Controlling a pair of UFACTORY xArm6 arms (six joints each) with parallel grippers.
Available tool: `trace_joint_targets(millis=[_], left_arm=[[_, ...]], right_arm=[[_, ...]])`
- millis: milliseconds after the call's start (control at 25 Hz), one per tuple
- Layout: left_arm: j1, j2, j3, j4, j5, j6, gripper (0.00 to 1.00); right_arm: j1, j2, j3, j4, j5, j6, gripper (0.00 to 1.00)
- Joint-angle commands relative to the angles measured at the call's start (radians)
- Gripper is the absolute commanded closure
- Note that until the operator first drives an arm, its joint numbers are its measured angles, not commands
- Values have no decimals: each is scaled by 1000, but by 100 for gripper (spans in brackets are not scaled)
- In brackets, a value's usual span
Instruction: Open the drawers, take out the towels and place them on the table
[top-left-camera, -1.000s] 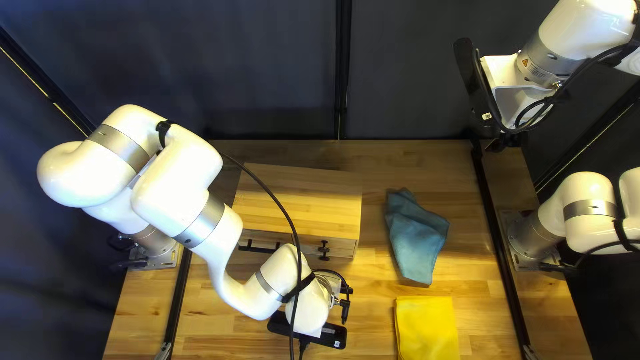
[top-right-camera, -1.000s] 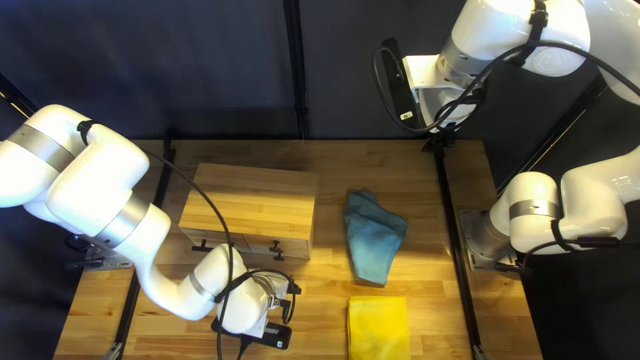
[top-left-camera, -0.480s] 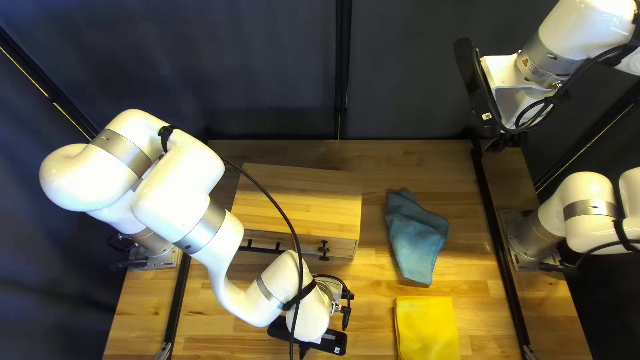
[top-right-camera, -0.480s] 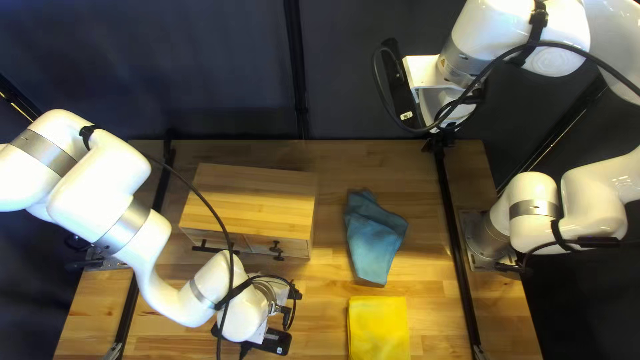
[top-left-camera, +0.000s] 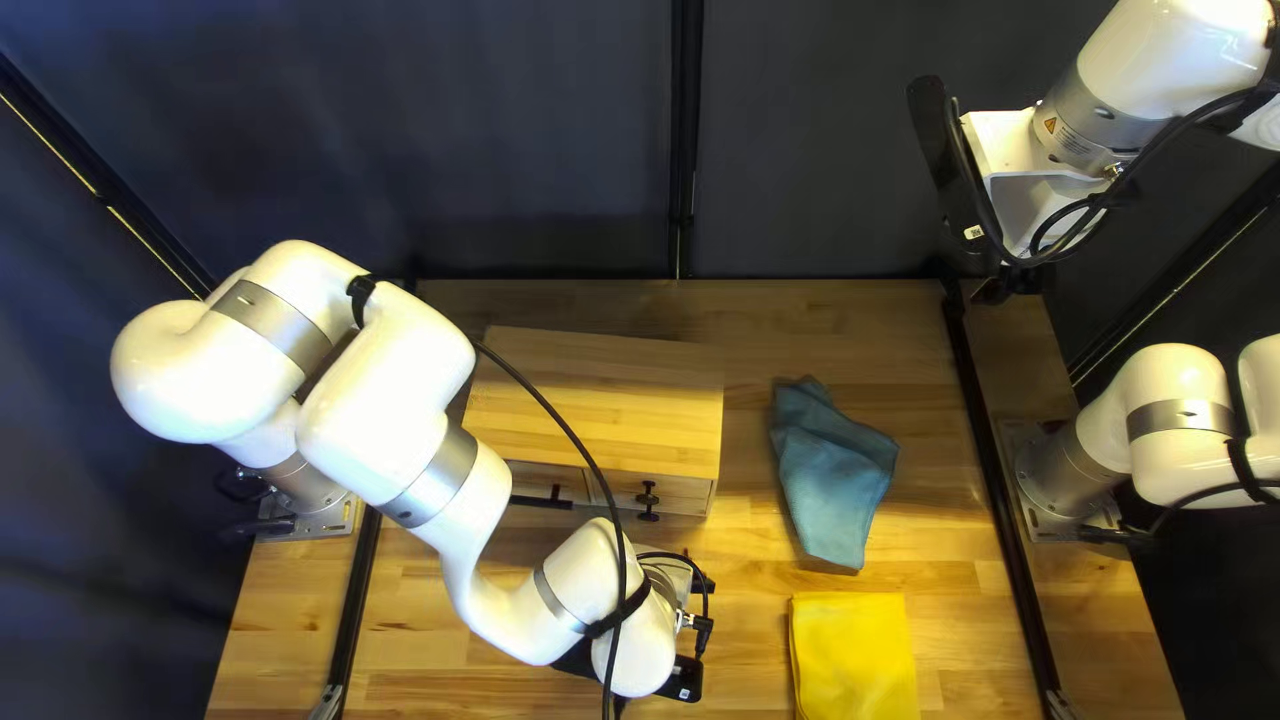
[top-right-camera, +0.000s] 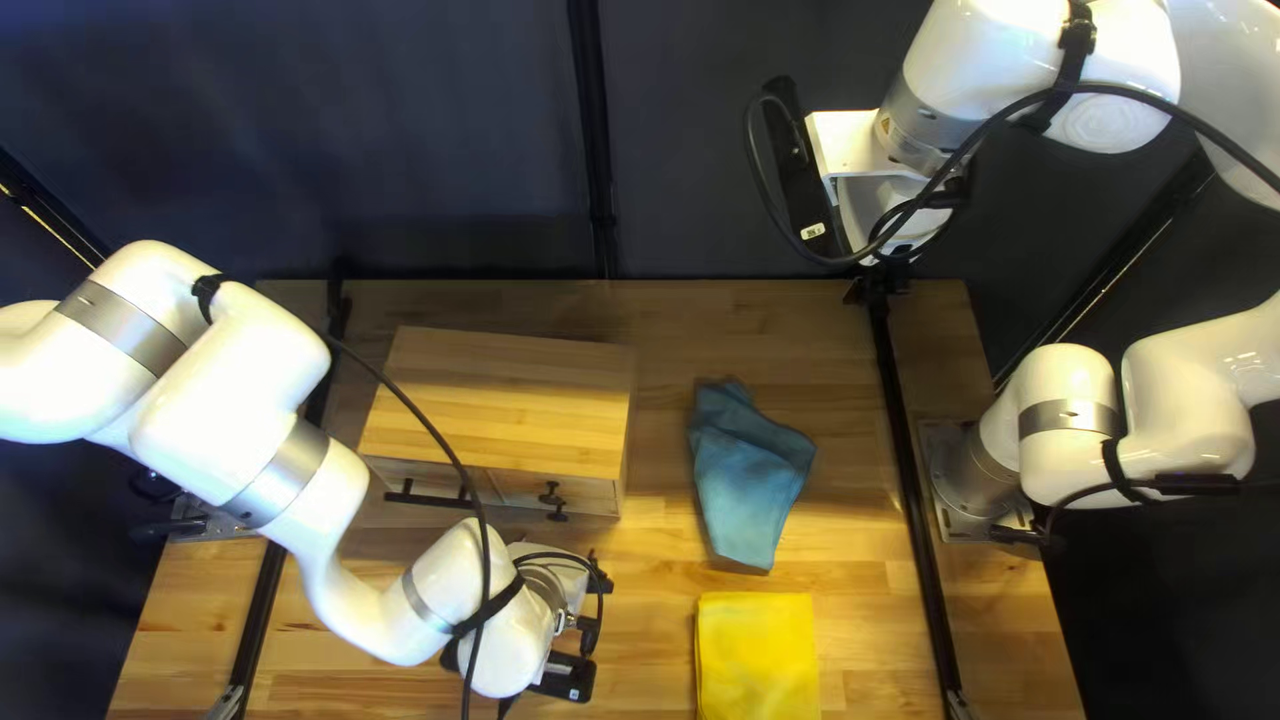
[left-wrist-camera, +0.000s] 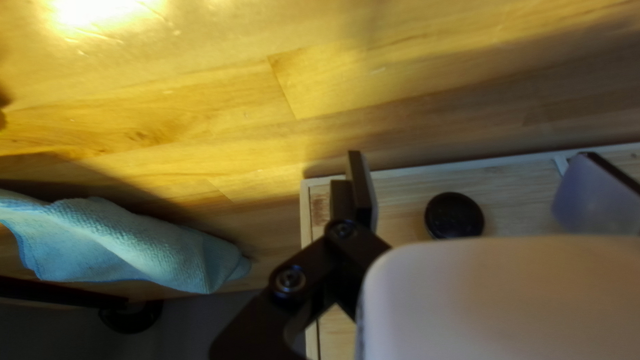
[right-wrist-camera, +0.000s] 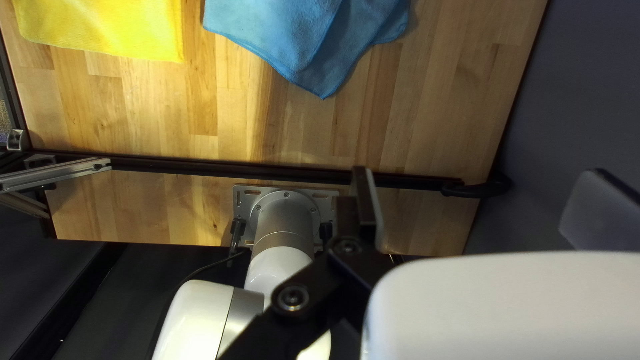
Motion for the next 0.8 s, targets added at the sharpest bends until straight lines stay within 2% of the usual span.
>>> trace_joint_targets(millis=[40, 400, 800], left_arm=[[-5, 9, -10, 19, 20, -14, 0], [-22, 20, -4, 103, 37, -101, 0], [-25, 14, 11, 139, 51, -146, 0]], right_arm=[[0, 0, 0, 0, 0, 0, 0], [0, 0, 0, 0, 0, 0, 0], [0, 0, 0, 0, 0, 0, 0]])
